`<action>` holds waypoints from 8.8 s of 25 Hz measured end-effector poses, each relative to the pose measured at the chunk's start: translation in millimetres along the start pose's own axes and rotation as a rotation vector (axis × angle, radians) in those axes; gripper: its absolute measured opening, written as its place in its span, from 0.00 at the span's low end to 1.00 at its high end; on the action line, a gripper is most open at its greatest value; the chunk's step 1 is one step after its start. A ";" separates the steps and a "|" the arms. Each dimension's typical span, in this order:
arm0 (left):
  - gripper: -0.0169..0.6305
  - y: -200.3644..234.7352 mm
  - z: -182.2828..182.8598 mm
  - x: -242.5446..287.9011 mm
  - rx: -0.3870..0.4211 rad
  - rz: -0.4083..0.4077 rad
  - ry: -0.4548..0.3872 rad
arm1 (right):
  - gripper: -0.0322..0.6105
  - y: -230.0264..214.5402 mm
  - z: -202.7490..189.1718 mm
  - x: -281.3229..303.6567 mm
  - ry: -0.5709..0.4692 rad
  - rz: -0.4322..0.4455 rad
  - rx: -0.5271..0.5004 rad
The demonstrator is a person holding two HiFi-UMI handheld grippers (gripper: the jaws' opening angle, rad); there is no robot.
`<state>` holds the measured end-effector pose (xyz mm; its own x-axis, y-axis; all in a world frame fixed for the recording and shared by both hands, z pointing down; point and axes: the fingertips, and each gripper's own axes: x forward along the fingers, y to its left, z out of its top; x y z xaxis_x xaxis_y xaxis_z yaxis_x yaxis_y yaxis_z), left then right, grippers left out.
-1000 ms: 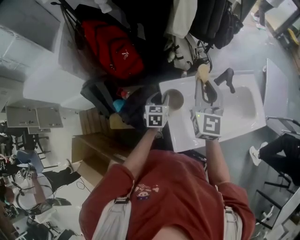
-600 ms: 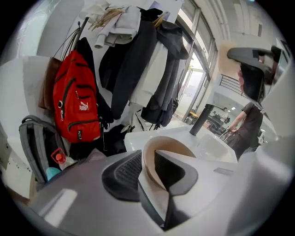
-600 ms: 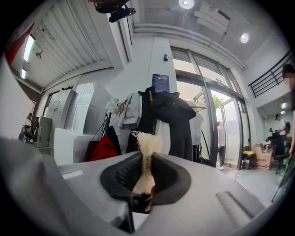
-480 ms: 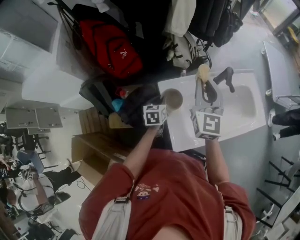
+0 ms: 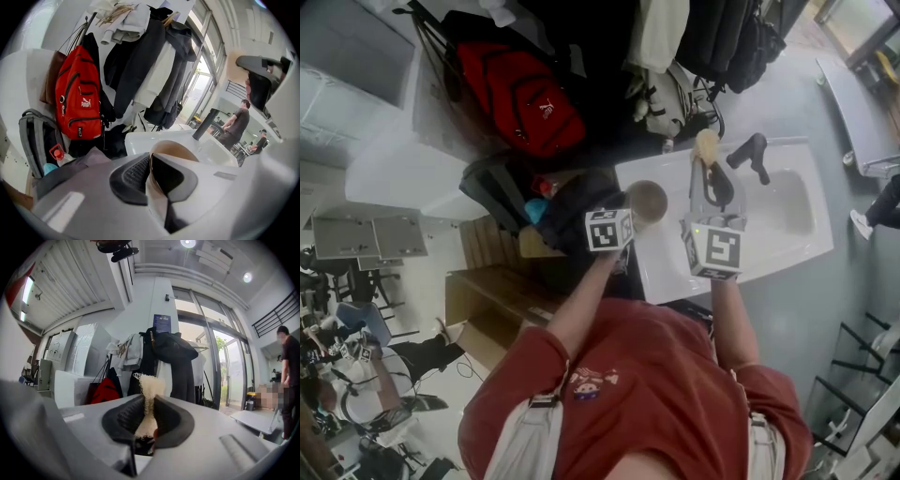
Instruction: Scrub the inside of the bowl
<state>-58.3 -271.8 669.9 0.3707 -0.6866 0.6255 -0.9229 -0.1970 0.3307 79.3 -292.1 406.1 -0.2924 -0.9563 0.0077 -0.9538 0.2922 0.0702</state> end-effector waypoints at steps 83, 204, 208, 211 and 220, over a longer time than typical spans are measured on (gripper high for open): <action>0.07 -128.8 233.0 -162.4 0.342 -0.116 -0.787 | 0.13 53.1 22.7 17.9 0.227 0.301 -0.401; 0.08 -160.8 229.9 -178.8 0.443 -0.172 -0.811 | 0.13 21.2 20.4 15.5 0.237 0.362 0.631; 0.08 -160.5 229.2 -180.6 0.445 -0.177 -0.807 | 0.13 25.4 23.1 14.1 0.230 0.338 0.371; 0.08 -159.5 229.3 -181.4 0.442 -0.180 -0.805 | 0.13 29.8 27.2 13.5 0.214 0.315 0.115; 0.08 -159.2 231.9 -186.2 0.432 -0.200 -0.807 | 0.13 40.7 37.2 8.4 0.164 0.257 -0.563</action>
<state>-4.4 -274.9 336.9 0.4921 -0.8580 -0.1475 -0.8684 -0.4958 -0.0133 35.4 -287.6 371.9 -0.4504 -0.8591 0.2431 -0.6592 0.5036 0.5585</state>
